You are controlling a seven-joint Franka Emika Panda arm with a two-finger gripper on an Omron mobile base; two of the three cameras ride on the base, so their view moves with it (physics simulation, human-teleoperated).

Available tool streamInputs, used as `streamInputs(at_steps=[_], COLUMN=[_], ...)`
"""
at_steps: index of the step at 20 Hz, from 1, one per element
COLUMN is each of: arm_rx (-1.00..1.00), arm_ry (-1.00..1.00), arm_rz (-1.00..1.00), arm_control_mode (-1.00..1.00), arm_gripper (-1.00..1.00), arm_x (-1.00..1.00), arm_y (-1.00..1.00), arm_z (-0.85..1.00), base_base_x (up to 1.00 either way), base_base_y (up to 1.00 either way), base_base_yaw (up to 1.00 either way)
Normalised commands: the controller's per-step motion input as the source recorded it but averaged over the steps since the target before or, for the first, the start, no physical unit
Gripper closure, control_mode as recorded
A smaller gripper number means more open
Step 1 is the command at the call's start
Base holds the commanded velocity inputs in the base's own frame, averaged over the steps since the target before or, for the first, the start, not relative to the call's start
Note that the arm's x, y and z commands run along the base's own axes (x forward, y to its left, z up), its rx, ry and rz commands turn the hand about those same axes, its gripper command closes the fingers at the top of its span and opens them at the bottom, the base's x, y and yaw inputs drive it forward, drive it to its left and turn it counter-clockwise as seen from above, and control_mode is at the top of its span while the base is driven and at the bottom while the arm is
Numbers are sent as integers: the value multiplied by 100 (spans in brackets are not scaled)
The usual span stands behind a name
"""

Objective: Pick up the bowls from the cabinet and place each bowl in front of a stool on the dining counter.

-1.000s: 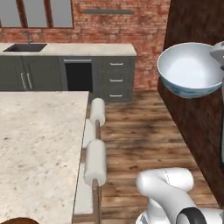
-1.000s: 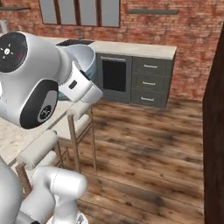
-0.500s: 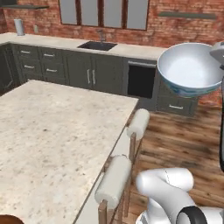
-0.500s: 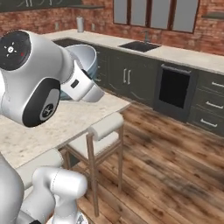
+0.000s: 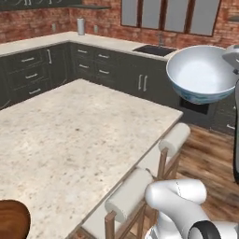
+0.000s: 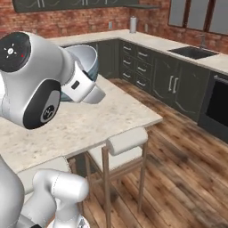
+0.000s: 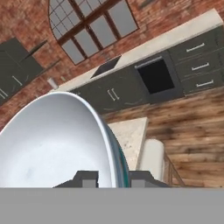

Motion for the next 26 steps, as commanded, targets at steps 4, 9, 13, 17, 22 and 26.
streamInputs(at_steps=[4, 9, 13, 17, 22, 26], arm_rx=[0, 0, 0, 0, 0, 0], arm_ry=[0, 0, 0, 0, 0, 0], arm_rz=[0, 0, 0, 0, 0, 0], arm_control_mode=[100, 100, 100, 100, 100, 100], arm_gripper=[100, 100, 100, 100, 100, 100], arm_x=[0, 0, 0, 0, 0, 0], arm_y=[0, 0, 0, 0, 0, 0], arm_z=[0, 0, 0, 0, 0, 0], base_base_x=[-21, -62, -55, -37, -10, 0], base_base_y=[77, 98, 100, 82, 50, 36], base_base_yaw=[55, 55, 54, 59, 68, 76])
